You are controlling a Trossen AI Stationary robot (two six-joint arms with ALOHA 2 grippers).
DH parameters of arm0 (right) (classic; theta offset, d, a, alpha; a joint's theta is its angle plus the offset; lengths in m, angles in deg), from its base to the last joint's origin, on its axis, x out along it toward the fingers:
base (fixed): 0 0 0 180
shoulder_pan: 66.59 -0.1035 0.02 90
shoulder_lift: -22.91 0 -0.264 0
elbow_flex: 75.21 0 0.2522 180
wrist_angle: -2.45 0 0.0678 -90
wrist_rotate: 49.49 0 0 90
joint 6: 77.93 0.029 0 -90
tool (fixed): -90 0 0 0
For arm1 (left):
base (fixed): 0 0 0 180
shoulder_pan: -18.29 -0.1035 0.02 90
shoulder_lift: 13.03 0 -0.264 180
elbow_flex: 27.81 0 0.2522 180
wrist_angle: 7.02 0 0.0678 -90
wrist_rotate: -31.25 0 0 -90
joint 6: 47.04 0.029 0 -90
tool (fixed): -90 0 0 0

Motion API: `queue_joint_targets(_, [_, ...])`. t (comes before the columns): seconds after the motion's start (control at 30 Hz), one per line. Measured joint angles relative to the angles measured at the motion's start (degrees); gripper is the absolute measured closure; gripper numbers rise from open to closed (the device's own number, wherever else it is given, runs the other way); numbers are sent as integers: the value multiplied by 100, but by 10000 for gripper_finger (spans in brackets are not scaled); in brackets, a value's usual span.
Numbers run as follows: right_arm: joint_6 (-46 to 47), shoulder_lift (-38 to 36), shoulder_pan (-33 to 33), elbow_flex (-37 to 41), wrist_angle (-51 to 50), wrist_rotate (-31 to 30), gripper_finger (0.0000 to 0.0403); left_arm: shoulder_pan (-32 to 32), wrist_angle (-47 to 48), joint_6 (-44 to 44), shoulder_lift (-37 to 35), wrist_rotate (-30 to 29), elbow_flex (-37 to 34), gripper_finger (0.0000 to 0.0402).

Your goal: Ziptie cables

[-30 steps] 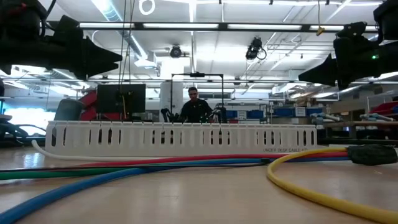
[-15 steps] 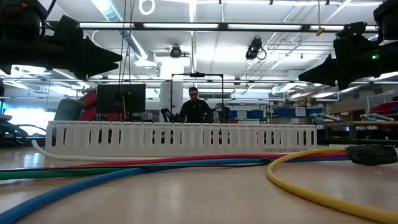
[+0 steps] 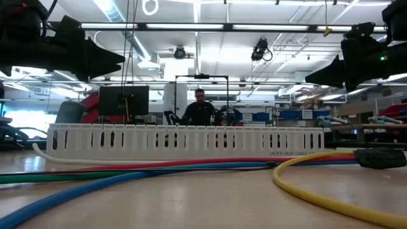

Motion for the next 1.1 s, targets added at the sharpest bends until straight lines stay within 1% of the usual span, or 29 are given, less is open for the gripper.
queue_joint_targets(1.1, [0,0,1,1,2,-1,400,0,-2,0,2,0,0,110])
